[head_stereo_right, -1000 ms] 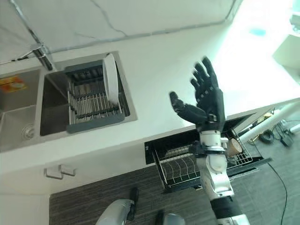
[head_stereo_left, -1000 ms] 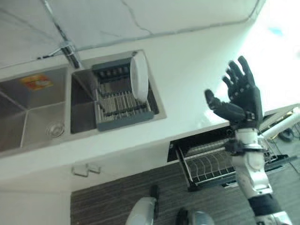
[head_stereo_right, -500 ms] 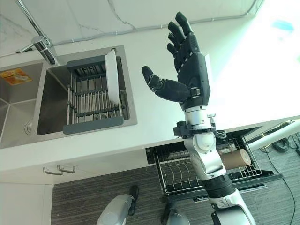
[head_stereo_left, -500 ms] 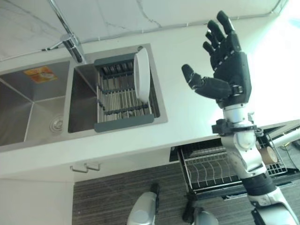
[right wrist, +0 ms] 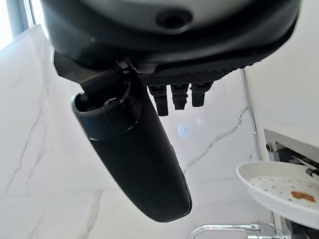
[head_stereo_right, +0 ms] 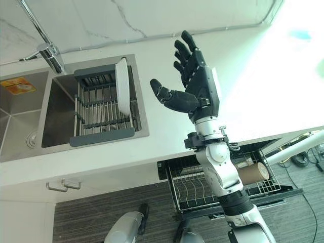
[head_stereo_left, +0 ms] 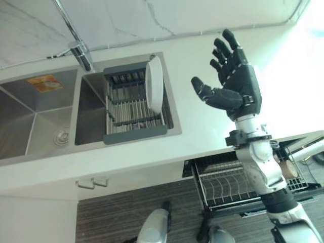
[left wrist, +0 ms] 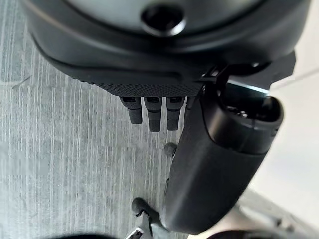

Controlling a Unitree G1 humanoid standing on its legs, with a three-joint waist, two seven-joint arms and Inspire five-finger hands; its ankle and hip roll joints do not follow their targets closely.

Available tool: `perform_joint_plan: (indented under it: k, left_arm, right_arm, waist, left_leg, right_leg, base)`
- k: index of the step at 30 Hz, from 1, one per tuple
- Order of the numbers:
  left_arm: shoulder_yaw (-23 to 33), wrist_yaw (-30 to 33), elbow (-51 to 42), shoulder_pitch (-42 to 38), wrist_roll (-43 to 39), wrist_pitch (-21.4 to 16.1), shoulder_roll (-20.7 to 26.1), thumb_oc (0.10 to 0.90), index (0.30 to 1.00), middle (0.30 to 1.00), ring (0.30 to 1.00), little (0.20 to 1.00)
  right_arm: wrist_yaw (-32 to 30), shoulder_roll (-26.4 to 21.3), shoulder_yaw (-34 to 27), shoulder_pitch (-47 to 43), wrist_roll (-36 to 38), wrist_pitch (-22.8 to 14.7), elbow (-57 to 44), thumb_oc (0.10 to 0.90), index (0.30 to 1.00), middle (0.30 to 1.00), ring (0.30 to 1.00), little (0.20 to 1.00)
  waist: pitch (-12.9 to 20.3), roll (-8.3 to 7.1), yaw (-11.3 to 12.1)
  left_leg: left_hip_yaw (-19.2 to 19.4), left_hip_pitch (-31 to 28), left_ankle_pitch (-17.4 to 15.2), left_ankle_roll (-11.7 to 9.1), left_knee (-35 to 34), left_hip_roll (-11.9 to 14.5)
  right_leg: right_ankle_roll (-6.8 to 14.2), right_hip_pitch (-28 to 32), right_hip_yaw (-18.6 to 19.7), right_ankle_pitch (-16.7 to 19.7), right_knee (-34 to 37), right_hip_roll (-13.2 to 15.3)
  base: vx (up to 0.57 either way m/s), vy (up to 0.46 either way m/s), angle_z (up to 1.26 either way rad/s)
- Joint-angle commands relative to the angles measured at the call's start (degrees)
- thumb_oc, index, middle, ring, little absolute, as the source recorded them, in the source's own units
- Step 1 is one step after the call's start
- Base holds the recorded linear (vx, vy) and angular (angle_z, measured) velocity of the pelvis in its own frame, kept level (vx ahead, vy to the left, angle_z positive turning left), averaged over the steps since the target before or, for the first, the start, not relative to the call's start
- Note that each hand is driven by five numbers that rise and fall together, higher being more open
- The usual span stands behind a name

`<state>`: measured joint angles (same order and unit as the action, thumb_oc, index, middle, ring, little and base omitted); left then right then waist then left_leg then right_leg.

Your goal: Place the dishes in the dishwasher.

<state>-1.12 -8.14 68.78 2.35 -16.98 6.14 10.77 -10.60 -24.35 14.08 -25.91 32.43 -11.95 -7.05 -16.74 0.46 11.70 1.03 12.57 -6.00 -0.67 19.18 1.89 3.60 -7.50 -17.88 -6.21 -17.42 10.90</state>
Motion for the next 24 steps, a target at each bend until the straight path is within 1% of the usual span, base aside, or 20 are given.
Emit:
perform_joint_plan:
  k: [1,4,7,11,14,16,18,19,21,24]
  left_arm:
    - [-3.82,0.08,-0.02,1.20,0.73,-0.15,2.74,0.800,0.900,0.900,0.900,0.900]
    - [-4.10,0.13,-1.10,0.75,0.49,0.09,3.06,0.800,0.900,0.900,0.900,0.900]
    - [-4.46,0.43,-1.61,0.46,0.21,0.08,3.34,0.800,0.900,0.900,0.900,0.900]
    - [-4.60,0.43,-1.41,0.41,-0.55,0.68,3.57,0.800,0.900,0.900,0.900,0.900]
    - [-4.78,0.41,-0.78,0.92,-0.55,0.43,3.44,0.800,0.900,0.900,0.900,0.900]
    - [-4.89,0.85,-0.68,1.30,0.66,0.14,3.47,0.800,0.900,0.900,0.900,0.900]
    - [-5.58,1.49,-0.74,1.46,5.82,-1.46,3.88,0.800,0.900,0.900,0.900,0.900]
    - [-6.31,1.64,-0.53,1.52,6.53,-1.98,3.98,0.800,0.900,0.900,0.900,0.900]
    - [-7.08,1.52,-0.49,1.80,4.57,-1.44,4.05,0.800,0.900,0.900,0.900,0.900]
    - [-6.77,1.49,-0.50,1.92,5.68,-1.37,4.05,0.800,0.900,0.900,0.900,0.900]
  right_arm:
    - [-0.25,1.50,-0.77,-5.42,2.42,-3.61,-4.75,0.800,0.900,0.900,0.900,0.900]
    - [0.25,2.24,-0.05,-5.93,3.14,-2.63,-4.74,0.800,0.900,0.900,0.900,0.900]
    - [0.20,2.97,1.13,-6.04,3.91,-2.62,-4.44,0.800,0.900,0.900,0.900,0.900]
    - [-0.42,3.98,2.73,-5.90,3.35,-0.84,-3.64,0.800,0.900,0.900,0.900,0.900]
    - [-2.10,4.59,3.40,-5.61,2.74,-1.32,-1.42,0.800,0.900,0.900,0.900,0.900]
    - [-3.57,5.23,3.62,-5.34,2.45,-2.59,0.56,0.800,0.900,0.900,0.900,0.900]
    - [-4.37,5.69,3.70,-5.59,1.93,-3.66,2.18,0.800,0.900,0.900,0.900,0.900]
    - [-4.48,5.90,3.58,-5.81,1.65,-4.05,2.93,0.800,0.900,0.900,0.900,0.900]
    - [-5.56,6.46,3.79,-6.65,0.74,-4.28,4.36,0.800,0.900,0.900,0.900,0.900]
    - [-6.33,6.70,3.76,-7.62,0.68,-3.84,5.35,0.800,0.900,0.900,0.900,0.900]
  waist:
    - [1.94,-1.66,1.47]
    - [1.39,-2.09,1.89]
    - [0.95,-2.48,2.27]
    - [0.73,-2.35,2.39]
    - [0.89,-2.24,2.74]
    - [1.00,-2.18,3.14]
    - [0.91,-2.19,3.34]
    - [0.88,-2.20,3.44]
    - [0.92,-2.02,3.74]
    - [0.82,-1.87,4.07]
  left_leg:
    - [-2.68,0.87,-2.77,-1.70,-2.00,1.38]
    - [-3.07,1.09,-2.74,-1.64,-2.00,1.28]
    - [-3.37,1.34,-2.63,-1.64,-2.00,1.27]
    - [-3.35,1.32,-2.63,-1.63,-2.00,1.32]
    - [-3.37,1.12,-2.65,-1.60,-2.00,1.27]
    - [-3.54,1.01,-2.64,-1.55,-2.00,1.17]
    - [-3.60,0.94,-2.65,-1.54,-2.00,1.20]
    - [-3.65,0.98,-2.62,-1.51,-2.00,1.18]
    - [-3.69,0.92,-2.67,-1.48,-2.00,1.11]
    - [-3.63,0.74,-2.71,-1.49,-2.00,1.02]
  right_leg:
    - [4.00,2.24,1.15,-4.66,0.23,2.09]
    - [4.07,2.15,0.96,-4.52,0.23,2.19]
    - [4.12,2.06,0.73,-4.37,0.23,2.30]
    - [4.13,2.08,0.57,-4.35,0.23,2.59]
    - [4.16,2.44,0.24,-4.39,0.23,2.84]
    - [4.25,2.72,-0.09,-4.37,0.23,3.04]
    - [4.27,2.88,-0.25,-4.35,0.23,3.11]
    - [4.25,2.89,-0.29,-4.37,0.23,3.10]
    - [4.24,3.00,-0.39,-4.47,0.23,3.17]
    - [4.28,3.34,-0.72,-4.53,0.23,3.40]
  base:
    - [0.00,0.000,0.00]
    - [0.00,0.000,0.00]
    - [0.01,-0.010,0.11]
    - [0.00,0.028,0.04]
    - [0.00,0.000,0.00]
    - [0.00,0.000,0.00]
    - [0.00,-0.003,0.05]
    - [0.00,0.015,0.11]
    - [0.00,0.033,0.09]
    - [-0.01,0.021,0.03]
